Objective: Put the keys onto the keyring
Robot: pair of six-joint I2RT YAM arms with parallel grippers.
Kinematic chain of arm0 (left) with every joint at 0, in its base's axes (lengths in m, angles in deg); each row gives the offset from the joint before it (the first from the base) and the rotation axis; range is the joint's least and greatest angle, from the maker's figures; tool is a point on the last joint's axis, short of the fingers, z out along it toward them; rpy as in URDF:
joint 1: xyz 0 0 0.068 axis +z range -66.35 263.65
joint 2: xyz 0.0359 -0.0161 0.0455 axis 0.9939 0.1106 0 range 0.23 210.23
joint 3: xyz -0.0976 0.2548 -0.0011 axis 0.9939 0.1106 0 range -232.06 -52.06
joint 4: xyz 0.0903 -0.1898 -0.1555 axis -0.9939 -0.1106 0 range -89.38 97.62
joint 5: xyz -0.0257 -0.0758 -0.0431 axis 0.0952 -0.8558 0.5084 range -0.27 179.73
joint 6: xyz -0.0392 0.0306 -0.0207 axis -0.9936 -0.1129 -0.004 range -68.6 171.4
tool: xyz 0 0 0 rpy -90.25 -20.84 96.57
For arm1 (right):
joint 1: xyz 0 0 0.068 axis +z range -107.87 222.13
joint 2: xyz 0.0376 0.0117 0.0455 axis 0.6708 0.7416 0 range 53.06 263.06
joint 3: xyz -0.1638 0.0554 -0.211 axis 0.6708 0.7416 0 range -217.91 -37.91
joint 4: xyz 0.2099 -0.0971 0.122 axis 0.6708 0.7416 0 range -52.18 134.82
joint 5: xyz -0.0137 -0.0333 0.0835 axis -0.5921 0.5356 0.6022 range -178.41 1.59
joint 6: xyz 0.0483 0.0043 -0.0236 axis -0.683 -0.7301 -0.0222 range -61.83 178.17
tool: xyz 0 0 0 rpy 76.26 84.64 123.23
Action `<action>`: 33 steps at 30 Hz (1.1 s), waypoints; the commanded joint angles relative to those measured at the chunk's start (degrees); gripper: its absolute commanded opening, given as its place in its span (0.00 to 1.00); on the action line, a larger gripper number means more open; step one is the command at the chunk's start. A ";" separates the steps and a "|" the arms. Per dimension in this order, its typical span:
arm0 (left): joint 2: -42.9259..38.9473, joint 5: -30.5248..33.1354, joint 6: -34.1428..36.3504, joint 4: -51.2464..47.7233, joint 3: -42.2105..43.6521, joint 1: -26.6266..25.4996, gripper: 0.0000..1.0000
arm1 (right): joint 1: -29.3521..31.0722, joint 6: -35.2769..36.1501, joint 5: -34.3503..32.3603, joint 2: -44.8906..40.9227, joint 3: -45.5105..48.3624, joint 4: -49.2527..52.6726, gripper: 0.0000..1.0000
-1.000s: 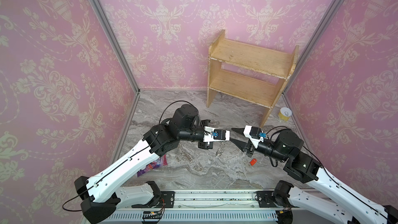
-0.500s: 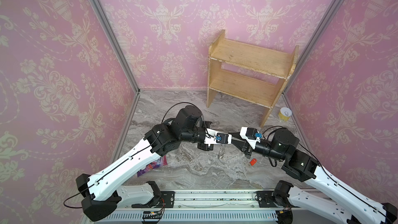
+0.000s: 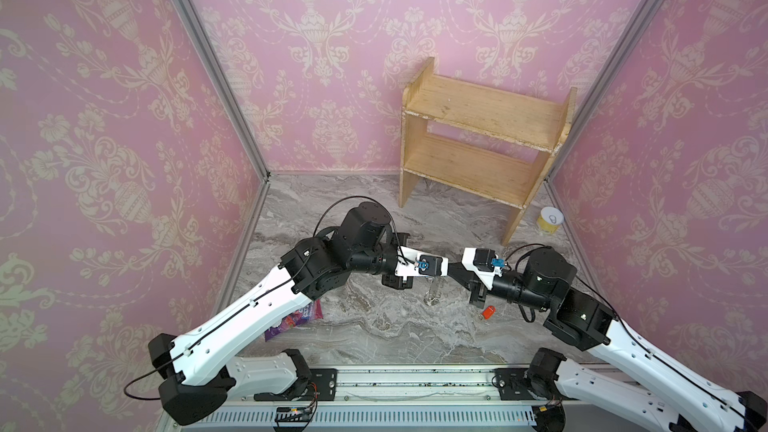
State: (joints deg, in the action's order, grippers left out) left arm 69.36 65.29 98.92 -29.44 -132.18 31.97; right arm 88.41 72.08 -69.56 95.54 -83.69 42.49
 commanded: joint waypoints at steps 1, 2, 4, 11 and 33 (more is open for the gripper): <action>-0.77 -1.03 -0.23 1.64 -0.62 -1.05 0.00 | -0.06 -0.99 -1.85 -1.77 0.88 -4.86 0.00; -1.05 -0.95 -0.71 2.47 0.00 -1.05 0.00 | -0.05 -1.28 -2.27 -2.39 1.28 -5.86 0.00; -1.85 -0.78 -2.39 4.75 1.54 -1.05 0.07 | -0.10 -1.68 -2.72 -3.33 1.96 -7.20 0.00; -4.85 -1.17 -9.26 15.50 8.83 -0.88 0.31 | -0.31 -2.82 -3.33 -6.11 4.14 -11.79 0.00; -7.97 -6.81 -18.97 30.17 15.51 2.50 0.25 | -0.33 -3.12 -1.27 -8.11 7.33 -18.39 0.00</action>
State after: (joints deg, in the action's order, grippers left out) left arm 61.99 59.95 81.22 0.15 -117.36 33.89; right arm 88.28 69.92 -71.28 88.72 -76.54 27.98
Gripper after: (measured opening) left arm 0.258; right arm 0.041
